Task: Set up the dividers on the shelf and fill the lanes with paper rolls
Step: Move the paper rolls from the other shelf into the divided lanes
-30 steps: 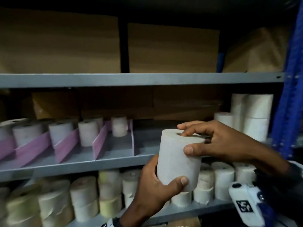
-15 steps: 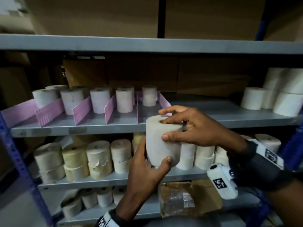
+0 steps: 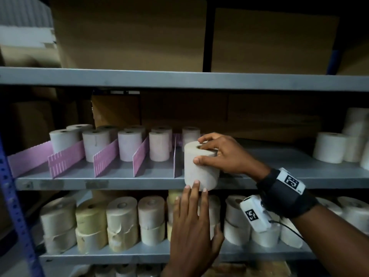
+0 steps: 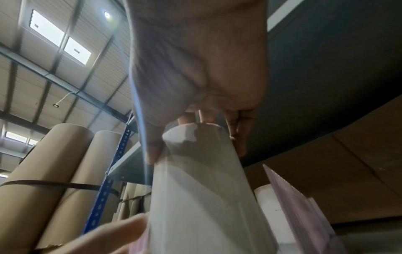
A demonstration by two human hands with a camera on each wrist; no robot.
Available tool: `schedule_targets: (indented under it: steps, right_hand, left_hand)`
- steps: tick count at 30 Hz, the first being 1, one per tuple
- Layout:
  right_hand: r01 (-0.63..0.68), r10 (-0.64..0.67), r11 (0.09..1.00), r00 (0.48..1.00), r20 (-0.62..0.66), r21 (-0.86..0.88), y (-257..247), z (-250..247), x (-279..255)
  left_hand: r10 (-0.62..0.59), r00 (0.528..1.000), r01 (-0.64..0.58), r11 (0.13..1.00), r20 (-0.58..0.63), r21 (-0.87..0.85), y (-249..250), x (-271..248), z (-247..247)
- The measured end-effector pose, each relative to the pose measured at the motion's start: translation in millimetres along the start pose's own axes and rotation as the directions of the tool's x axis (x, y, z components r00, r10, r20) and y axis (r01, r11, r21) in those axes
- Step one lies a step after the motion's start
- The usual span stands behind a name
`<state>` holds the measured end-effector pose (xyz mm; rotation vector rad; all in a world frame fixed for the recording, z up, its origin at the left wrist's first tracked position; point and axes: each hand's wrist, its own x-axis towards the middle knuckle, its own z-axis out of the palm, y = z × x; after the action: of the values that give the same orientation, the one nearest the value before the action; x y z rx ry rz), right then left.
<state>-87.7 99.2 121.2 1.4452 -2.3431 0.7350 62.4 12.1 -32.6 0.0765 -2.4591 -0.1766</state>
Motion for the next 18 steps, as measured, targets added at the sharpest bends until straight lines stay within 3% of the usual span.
schedule_targets:
  steps: [6,11,18]
  right_hand:
    - [-0.015,0.016,1.000,0.997,0.081,-0.002,22.3,11.2,26.1]
    - [-0.012,0.095,0.944,0.967,0.235,-0.329,29.6,4.0,56.7]
    - [-0.005,0.153,0.947,0.887,0.435,-0.323,50.2,5.2,114.3]
  left_hand:
    - [-0.069,0.996,0.065,0.995,0.054,0.073,-12.3,22.1,26.4]
    - [-0.082,0.996,0.078,0.987,0.027,0.141,-18.0,49.9,37.2]
    - [-0.102,0.995,0.103,0.985,-0.016,0.137,-27.3,62.2,60.4]
